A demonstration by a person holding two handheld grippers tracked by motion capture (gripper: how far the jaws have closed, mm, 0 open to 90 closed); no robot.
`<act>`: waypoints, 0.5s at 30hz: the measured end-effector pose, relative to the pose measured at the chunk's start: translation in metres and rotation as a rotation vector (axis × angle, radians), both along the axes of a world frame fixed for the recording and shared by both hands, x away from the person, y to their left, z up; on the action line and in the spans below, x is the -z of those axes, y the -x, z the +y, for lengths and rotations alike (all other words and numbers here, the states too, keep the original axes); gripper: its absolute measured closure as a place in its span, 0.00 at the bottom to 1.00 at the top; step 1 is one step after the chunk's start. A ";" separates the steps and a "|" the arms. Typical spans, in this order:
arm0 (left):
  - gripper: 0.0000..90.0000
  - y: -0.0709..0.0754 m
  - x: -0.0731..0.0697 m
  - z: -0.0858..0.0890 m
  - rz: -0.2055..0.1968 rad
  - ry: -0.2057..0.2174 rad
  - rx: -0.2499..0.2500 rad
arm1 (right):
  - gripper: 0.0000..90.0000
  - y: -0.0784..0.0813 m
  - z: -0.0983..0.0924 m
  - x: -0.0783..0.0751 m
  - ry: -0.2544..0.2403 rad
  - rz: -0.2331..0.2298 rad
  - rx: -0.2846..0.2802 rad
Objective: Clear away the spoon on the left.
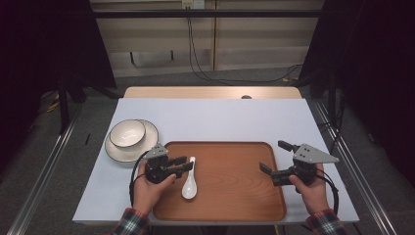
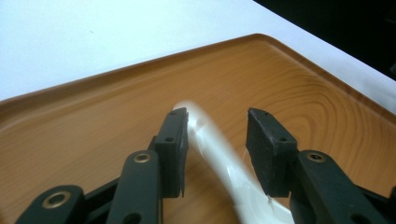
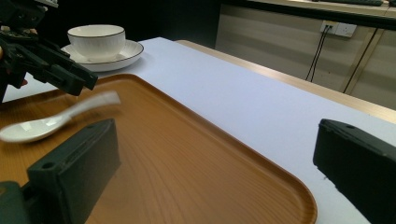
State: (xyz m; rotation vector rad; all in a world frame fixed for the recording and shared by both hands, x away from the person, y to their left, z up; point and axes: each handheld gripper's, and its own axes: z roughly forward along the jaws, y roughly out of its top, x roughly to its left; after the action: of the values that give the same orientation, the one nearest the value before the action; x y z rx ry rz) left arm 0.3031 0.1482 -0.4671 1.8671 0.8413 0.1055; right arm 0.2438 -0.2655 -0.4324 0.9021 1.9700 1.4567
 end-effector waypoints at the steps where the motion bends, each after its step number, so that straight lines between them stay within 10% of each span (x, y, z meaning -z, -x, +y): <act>1: 0.64 0.000 -0.001 0.000 -0.006 -0.005 -0.003 | 0.00 0.000 0.000 0.000 0.001 -0.001 0.003; 15: 0.54 -0.001 -0.010 0.009 -0.025 0.049 -0.035 | 0.00 -0.001 -0.001 0.000 -0.001 -0.004 0.007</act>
State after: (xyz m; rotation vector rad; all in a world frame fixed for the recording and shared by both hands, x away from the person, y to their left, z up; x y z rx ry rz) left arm 0.3040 0.1574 -0.4566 1.8021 0.8530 0.1286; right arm 0.2444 -0.2666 -0.4320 0.9049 1.9610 1.4542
